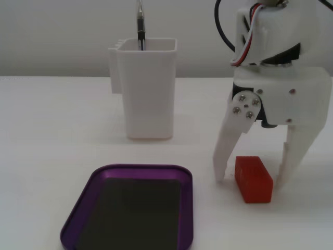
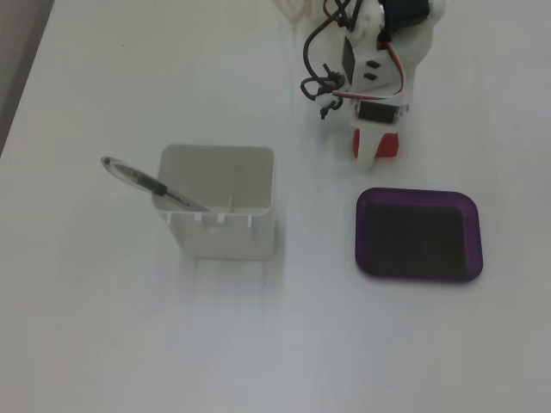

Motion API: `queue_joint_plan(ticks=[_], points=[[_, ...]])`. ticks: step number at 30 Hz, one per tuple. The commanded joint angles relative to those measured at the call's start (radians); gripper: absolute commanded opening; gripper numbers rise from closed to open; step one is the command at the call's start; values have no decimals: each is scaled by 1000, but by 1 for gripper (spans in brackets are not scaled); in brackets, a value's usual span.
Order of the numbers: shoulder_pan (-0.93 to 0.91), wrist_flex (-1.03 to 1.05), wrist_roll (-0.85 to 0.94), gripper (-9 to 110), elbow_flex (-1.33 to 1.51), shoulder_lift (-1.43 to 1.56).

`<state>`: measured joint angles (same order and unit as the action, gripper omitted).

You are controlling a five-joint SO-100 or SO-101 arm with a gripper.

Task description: Pick up the red cube and place it in the box.

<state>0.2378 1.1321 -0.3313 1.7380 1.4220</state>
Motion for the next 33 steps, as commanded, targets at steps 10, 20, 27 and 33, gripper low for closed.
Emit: queue_joint_plan(ticks=[10, 20, 27, 33], points=[[-8, -17, -3, -1, -37, -69], [8, 216, 14, -1, -265, 164], [94, 268, 81, -1, -440, 245], [132, 225, 71, -1, -532, 110]])
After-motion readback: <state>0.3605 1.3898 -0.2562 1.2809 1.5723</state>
